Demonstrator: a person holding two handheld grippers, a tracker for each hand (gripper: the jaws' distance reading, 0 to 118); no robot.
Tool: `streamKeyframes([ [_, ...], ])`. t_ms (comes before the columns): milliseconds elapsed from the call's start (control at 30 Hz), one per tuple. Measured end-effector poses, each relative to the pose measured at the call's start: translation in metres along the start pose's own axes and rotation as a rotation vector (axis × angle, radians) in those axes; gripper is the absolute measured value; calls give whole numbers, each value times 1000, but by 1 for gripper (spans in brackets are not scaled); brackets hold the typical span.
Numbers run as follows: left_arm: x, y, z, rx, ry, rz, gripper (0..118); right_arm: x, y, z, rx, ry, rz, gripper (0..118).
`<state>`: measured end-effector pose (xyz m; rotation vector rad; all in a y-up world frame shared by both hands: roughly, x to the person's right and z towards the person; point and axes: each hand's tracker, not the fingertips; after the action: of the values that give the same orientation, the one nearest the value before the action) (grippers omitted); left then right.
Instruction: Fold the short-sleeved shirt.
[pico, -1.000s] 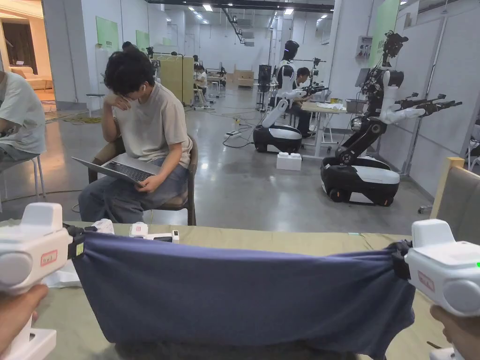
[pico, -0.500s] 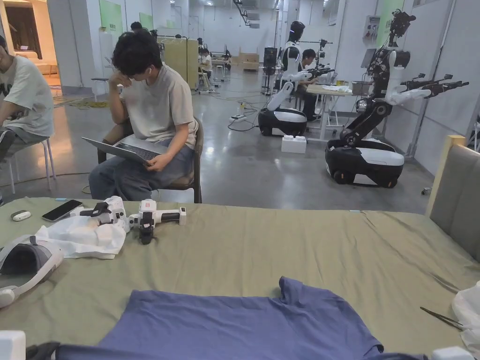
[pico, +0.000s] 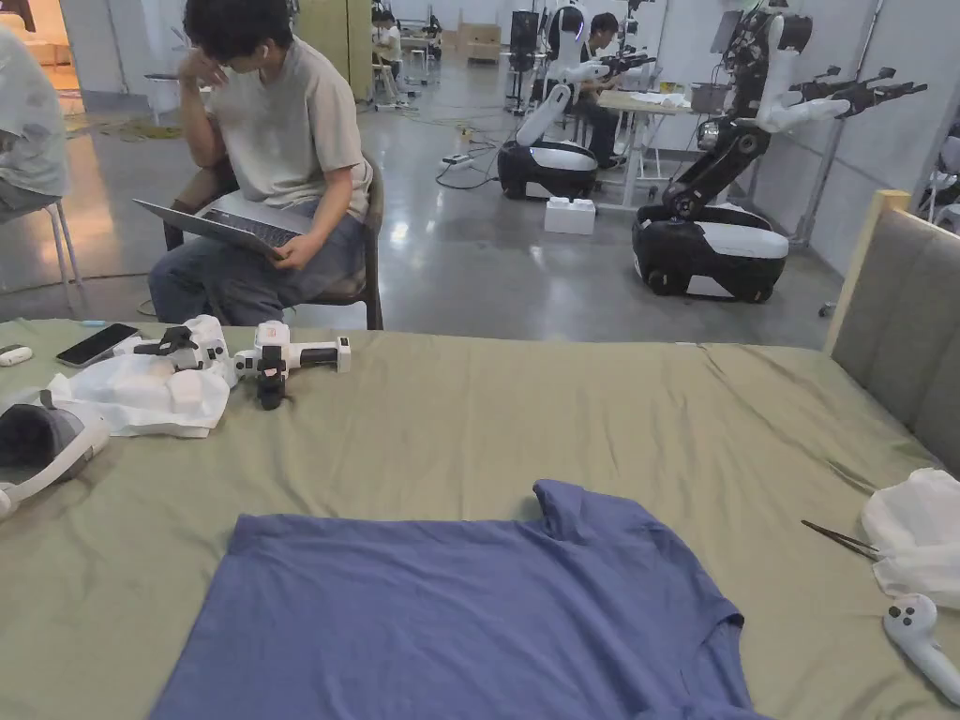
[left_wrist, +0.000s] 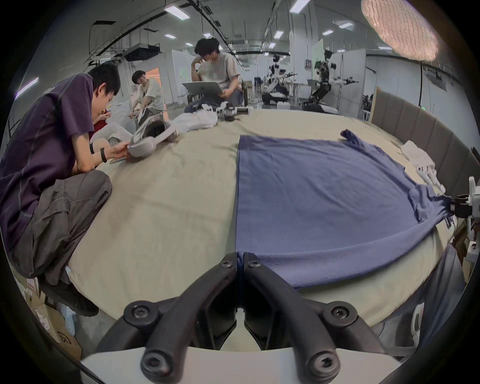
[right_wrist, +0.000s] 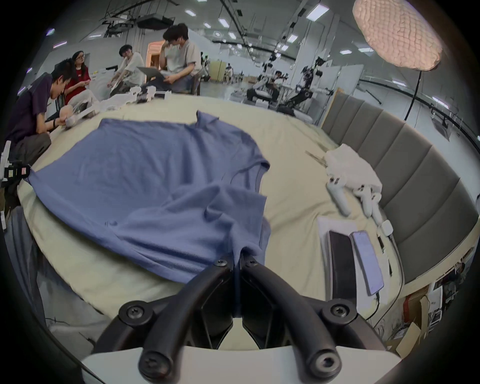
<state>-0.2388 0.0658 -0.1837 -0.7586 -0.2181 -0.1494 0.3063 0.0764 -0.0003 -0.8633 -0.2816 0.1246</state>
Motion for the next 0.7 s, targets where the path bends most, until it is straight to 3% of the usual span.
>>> streamKeyframes([
  [167,2,-14,-10,-56,5,-14,3,-6,-10,-9,-38,-3,-14,8],
  [200,3,-16,-10,-62,14,-13,9,-8,-9,-10,-50,-9,-14,18],
  [267,3,-16,-9,-72,26,-1,20,-11,-6,-9,-68,-48,4,51],
  [333,2,-14,-5,-38,30,35,41,-12,1,-1,-21,-72,-23,71],
  [433,10,1,6,49,19,64,56,-13,19,11,91,-60,-112,73],
  [533,23,21,11,140,4,61,56,-17,41,13,200,-42,-188,73],
  [700,52,62,14,284,8,60,54,-34,83,15,386,-51,-214,71],
])
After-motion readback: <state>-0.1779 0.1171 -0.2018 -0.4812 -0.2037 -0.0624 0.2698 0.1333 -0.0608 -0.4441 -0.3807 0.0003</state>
